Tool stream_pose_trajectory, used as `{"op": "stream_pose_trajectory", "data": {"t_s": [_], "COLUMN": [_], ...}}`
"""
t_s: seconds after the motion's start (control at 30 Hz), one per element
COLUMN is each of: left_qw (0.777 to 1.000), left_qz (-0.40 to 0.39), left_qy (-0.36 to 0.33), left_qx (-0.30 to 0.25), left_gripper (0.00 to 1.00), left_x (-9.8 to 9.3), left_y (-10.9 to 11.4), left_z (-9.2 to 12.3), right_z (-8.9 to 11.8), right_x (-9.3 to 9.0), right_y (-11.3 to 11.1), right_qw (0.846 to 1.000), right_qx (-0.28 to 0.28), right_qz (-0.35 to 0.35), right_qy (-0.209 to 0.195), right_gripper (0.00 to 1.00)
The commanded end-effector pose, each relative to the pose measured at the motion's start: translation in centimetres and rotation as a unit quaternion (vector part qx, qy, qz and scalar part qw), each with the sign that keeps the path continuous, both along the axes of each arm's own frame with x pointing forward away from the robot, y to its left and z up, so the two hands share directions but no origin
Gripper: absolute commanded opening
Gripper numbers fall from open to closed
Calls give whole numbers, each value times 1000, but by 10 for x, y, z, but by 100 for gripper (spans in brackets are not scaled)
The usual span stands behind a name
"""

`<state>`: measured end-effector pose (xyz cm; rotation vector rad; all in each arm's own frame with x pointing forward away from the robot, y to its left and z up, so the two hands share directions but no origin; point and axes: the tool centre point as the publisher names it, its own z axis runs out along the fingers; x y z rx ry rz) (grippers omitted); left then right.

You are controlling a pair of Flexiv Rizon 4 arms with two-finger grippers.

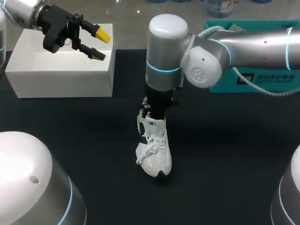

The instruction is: Take the shoe out of the shoebox, open the shoe tongue, remove and reinsert the insole, then place the shoe into the shoebox

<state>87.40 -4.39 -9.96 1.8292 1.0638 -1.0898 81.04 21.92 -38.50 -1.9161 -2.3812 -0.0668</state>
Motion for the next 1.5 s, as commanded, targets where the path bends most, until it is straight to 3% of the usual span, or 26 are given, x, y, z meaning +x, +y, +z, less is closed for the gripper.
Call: {"op": "stream_pose_trajectory", "data": {"t_s": [0.03,0.37,0.53,0.7,0.83,1.23,1.5], "left_qw": [1000,1000,1000,1000,1000,1000,1000], "left_qz": [-2,-2,-2,-2,-2,-2,-2], "left_qy": [0,0,0,0,0,0,0], "left_qx": [2,2,2,2,2,2,2], "left_gripper": [100,100,100,100,100,100,100], "left_x": [1,1,1,1,1,1,1], "left_y": [0,0,0,0,0,0,0], "left_z": [0,0,0,0,0,0,0], "right_z": [-17,-34,-16,13,16,-2,-26], "right_x": [5,3,0,6,17,46,43], "right_y": [7,17,16,12,8,5,16], "right_qw": [1000,999,1000,999,999,995,997], "right_qx": [5,15,12,-5,-17,-49,-33], "right_qz": [5,16,17,19,21,32,38], "right_qy": [9,25,15,-28,-42,-79,-59], "right_gripper": [0,0,0,0,0,0,0]}}
